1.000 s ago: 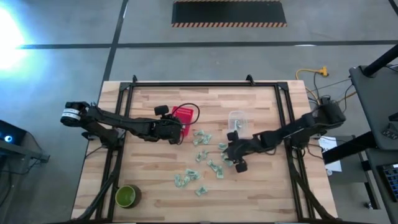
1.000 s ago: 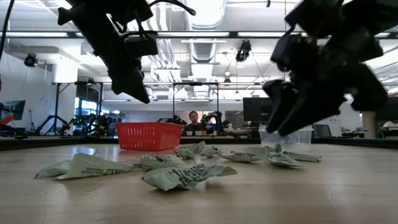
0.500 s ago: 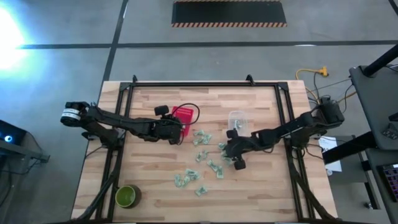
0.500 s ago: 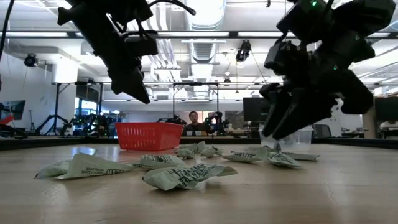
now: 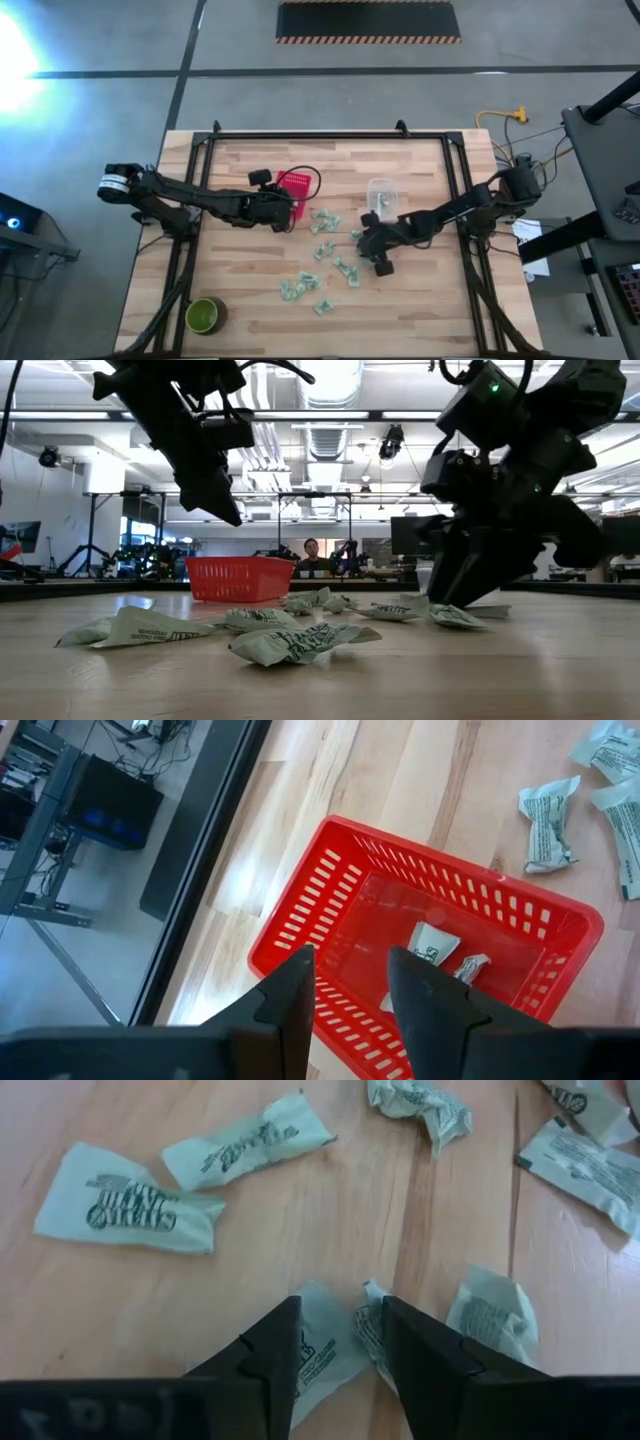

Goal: Pick and place items into bin
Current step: Put the stevia packet into the transparent bin

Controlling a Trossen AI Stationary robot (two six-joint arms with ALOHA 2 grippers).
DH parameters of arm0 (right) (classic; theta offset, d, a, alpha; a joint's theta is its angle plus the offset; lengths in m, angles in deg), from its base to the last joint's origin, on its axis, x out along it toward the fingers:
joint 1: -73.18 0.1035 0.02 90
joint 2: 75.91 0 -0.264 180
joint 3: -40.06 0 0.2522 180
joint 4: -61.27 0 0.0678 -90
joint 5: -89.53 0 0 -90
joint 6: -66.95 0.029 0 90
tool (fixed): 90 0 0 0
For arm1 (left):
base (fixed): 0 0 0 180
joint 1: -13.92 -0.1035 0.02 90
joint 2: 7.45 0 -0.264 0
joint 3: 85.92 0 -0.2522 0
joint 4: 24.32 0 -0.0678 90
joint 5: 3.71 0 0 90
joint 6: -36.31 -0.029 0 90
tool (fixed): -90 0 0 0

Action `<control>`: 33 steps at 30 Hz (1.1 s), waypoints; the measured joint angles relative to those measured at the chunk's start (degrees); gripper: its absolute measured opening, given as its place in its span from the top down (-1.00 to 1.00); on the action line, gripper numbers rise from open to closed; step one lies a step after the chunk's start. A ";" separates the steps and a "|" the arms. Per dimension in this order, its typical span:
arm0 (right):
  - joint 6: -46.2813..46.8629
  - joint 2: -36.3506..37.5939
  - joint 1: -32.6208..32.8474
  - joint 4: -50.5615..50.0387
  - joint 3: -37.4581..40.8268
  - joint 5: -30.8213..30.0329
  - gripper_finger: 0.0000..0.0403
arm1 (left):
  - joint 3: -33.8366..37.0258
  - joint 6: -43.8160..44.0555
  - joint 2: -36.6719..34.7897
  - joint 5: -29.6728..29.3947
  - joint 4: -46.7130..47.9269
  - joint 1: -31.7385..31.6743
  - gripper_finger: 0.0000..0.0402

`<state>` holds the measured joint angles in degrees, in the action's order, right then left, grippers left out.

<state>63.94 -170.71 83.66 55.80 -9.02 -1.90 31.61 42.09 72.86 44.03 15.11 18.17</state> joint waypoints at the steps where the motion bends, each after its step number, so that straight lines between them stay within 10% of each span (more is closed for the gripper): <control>1: 0.02 -0.23 0.00 0.01 -0.16 0.00 0.37 | 0.00 0.00 0.00 0.03 0.01 0.00 0.44; 33: 0.00 -0.34 -0.03 0.97 -0.69 -1.75 0.46 | 0.15 0.00 0.00 0.03 -1.04 0.02 0.44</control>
<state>63.94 -171.05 83.63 56.77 -9.71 -3.65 31.77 42.09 72.86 44.05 14.07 18.19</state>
